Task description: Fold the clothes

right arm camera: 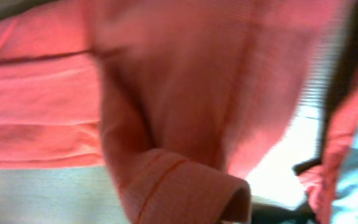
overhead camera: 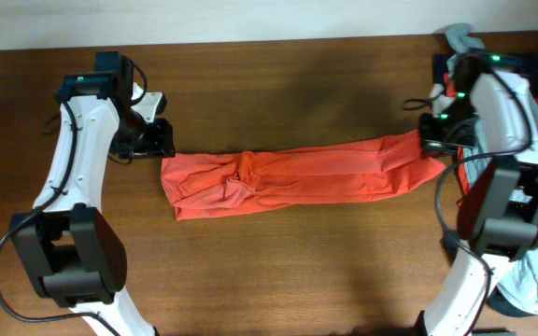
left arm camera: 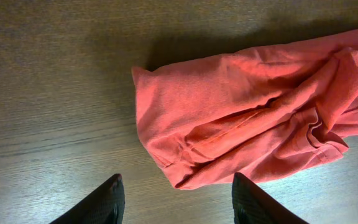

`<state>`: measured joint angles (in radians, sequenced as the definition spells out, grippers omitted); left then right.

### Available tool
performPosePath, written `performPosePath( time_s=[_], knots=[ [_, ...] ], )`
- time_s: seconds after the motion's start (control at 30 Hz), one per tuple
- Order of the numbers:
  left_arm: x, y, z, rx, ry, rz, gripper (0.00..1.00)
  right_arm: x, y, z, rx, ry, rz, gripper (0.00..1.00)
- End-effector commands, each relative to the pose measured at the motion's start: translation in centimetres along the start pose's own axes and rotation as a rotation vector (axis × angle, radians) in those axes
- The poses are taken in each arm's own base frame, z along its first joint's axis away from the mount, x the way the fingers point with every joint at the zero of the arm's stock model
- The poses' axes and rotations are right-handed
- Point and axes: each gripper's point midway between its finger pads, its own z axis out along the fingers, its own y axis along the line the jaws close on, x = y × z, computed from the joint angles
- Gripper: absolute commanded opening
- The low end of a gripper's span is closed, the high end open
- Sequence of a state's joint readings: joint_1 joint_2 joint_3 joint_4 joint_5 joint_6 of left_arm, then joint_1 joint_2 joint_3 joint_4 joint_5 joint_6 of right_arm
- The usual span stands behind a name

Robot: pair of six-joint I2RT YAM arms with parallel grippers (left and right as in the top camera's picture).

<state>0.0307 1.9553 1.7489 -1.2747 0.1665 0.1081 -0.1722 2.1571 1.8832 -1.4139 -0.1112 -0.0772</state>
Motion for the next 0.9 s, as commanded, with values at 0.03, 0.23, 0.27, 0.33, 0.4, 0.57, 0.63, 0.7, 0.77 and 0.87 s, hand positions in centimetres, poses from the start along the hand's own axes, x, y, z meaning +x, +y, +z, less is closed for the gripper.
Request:
performPosePath(
  time_s=[0.03,0.23,0.27,0.33,0.4,0.57,0.63,0.7,0.77,0.87],
  knots=[
    [-0.3,0.2,-0.6,-0.002,-0.019,-0.013,0.56,0.0,5.5,-0.4,0.052,-0.017,-0.100,0.04],
    [-0.3,0.0,-0.6,0.010,-0.021,-0.013,0.56,0.8,13.3,0.7,0.076,-0.029,-0.261,0.04],
    [-0.3,0.0,-0.6,0.010,-0.021,-0.013,0.56,0.9,14.3,0.9,0.076,-0.035,-0.281,0.04],
    [-0.3,0.0,-0.6,0.010,-0.021,-0.013,0.56,1.1,16.3,1.4,0.076,-0.047,-0.320,0.04],
    [-0.3,-0.1,-0.6,0.010,-0.021,-0.013,0.56,1.3,17.4,2.0,0.078,-0.043,-0.341,0.04],
    [-0.3,-0.1,-0.6,0.010,-0.021,-0.013,0.56,2.1,19.0,3.3,0.086,-0.016,-0.386,0.04],
    [-0.3,-0.1,-0.6,0.010,-0.021,-0.013,0.56,2.4,19.6,3.7,0.090,-0.008,-0.403,0.04],
    [-0.3,0.0,-0.6,0.010,-0.021,-0.013,0.56,2.5,20.0,4.1,0.091,-0.002,-0.414,0.04],
    [-0.3,-0.1,-0.6,0.010,-0.020,-0.012,0.56,2.7,20.2,4.4,0.094,0.006,-0.421,0.04],
    [-0.3,-0.1,-0.6,0.010,-0.020,-0.012,0.56,2.9,20.5,4.4,0.087,0.009,-0.425,0.04]
  ],
)
